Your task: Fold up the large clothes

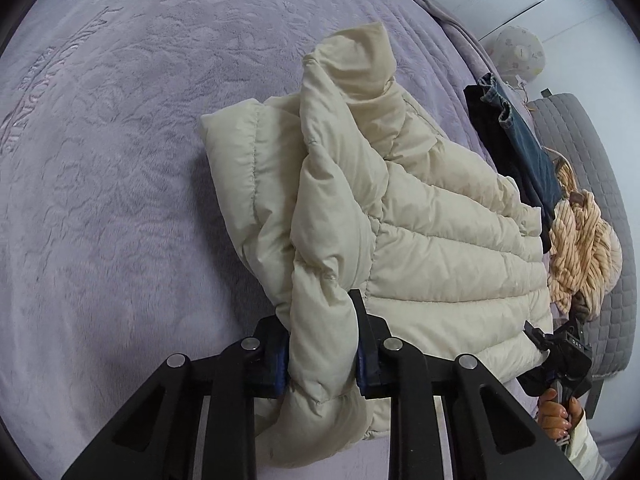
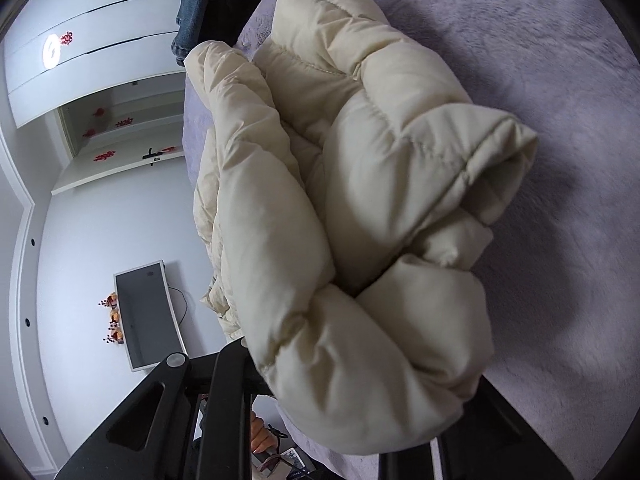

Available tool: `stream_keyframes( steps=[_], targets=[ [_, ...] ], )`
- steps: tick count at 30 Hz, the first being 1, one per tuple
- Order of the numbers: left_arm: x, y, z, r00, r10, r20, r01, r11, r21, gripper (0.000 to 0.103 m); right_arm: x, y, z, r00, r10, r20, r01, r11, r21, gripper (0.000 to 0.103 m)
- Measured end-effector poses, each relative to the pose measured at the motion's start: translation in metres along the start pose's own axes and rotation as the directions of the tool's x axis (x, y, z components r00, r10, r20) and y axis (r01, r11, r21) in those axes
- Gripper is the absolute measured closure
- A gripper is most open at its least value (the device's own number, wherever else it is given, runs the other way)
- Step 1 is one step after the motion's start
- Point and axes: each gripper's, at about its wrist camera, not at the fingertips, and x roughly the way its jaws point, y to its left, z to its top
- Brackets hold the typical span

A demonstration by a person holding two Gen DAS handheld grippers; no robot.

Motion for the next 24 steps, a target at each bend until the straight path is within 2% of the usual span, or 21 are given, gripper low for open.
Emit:
stream_keyframes(
  steps=[7, 10, 12, 13, 14, 17, 20, 22, 24],
  targets=[
    [-0.011, 0.006, -0.045, 0.999, 0.019, -0.034, -0.019, 1.0, -0.007, 0.077, -0.007, 0.0, -0.008, 0.999, -0.037, -0.022, 0.037, 0.999, 0.019, 0.08],
    [-0.013, 0.002, -0.048, 0.998, 0.045, -0.041, -0.045, 0.999, -0.002, 0.076, -0.004, 0.004, -0.003, 0.997, -0.068, -0.024, 0.069, 0.997, 0.023, 0.073],
    [-0.019, 0.001, -0.048, 0.997, 0.072, -0.041, -0.072, 0.997, 0.003, 0.076, -0.002, 0.008, 0.002, 0.994, -0.109, -0.027, 0.11, 0.994, 0.03, 0.058],
    [-0.022, 0.0, -0.047, 0.996, 0.082, -0.039, -0.082, 0.997, 0.004, 0.076, -0.002, 0.012, 0.004, 0.99, -0.138, -0.027, 0.139, 0.99, 0.025, 0.04],
    [-0.026, -0.001, -0.047, 0.995, 0.093, -0.036, -0.093, 0.996, 0.006, 0.076, -0.003, 0.016, 0.006, 0.987, -0.158, -0.024, 0.158, 0.987, 0.016, 0.026],
    [-0.045, -0.004, -0.048, 0.991, 0.133, -0.013, -0.132, 0.991, 0.034, 0.076, -0.011, 0.033, 0.011, 0.978, -0.209, -0.023, 0.208, 0.978, -0.026, 0.025],
    [-0.068, -0.011, -0.047, 0.987, 0.159, 0.033, -0.161, 0.984, 0.078, 0.076, -0.024, 0.051, 0.011, 0.951, -0.31, -0.014, 0.307, 0.947, -0.097, 0.025],
    [-0.084, -0.016, -0.045, 0.987, 0.146, 0.071, -0.153, 0.983, 0.097, 0.076, -0.033, 0.071, 0.01, 0.929, -0.369, 0.019, 0.367, 0.916, -0.163, 0.026],
    [-0.093, -0.024, -0.039, 0.988, 0.122, 0.097, -0.132, 0.985, 0.112, 0.076, -0.037, 0.099, 0.011, 0.923, -0.381, 0.062, 0.384, 0.889, -0.25, 0.041]
  ],
)
